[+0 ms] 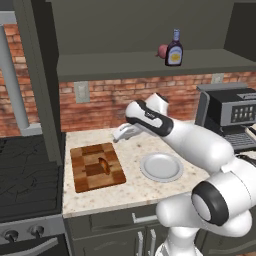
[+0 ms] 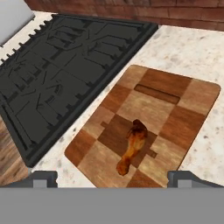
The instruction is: Pick the chicken drumstick from the plate and place it on the cutting board. Then pick the condiment bottle from the cabinet and place it next to the cutting board.
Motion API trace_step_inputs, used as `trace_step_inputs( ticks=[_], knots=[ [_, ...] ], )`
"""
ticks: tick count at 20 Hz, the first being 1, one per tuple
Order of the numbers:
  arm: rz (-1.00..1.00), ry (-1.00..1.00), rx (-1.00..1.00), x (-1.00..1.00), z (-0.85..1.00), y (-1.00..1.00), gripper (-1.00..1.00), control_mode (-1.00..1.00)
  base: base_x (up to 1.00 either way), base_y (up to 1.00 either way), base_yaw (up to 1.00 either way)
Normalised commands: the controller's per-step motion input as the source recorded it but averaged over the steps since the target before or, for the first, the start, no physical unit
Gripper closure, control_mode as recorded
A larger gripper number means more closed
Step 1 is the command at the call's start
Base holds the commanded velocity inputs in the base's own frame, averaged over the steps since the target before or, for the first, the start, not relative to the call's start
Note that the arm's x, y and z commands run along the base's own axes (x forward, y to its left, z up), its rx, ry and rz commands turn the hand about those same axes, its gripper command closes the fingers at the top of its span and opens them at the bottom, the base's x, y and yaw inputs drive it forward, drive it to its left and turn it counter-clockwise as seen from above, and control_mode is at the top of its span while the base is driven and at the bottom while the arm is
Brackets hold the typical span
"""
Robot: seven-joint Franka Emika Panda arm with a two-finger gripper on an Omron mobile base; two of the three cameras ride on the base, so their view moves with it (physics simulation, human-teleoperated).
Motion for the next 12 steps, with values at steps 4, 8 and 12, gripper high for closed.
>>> trace_step_inputs(
  ticks=[4,8,12],
  knots=[
    [0.1,-0.03,-0.03,-0.12,0.15,-0.03,-1.0,-1.0,0.0,0.0,0.0],
    [0.1,-0.09,-0.03,-0.01,0.1,-0.01,-1.0,-1.0,0.0,0.0,0.0],
    [0.08,-0.13,0.0,0.05,0.01,-0.01,-1.0,-1.0,0.0,0.0,0.0]
  ],
)
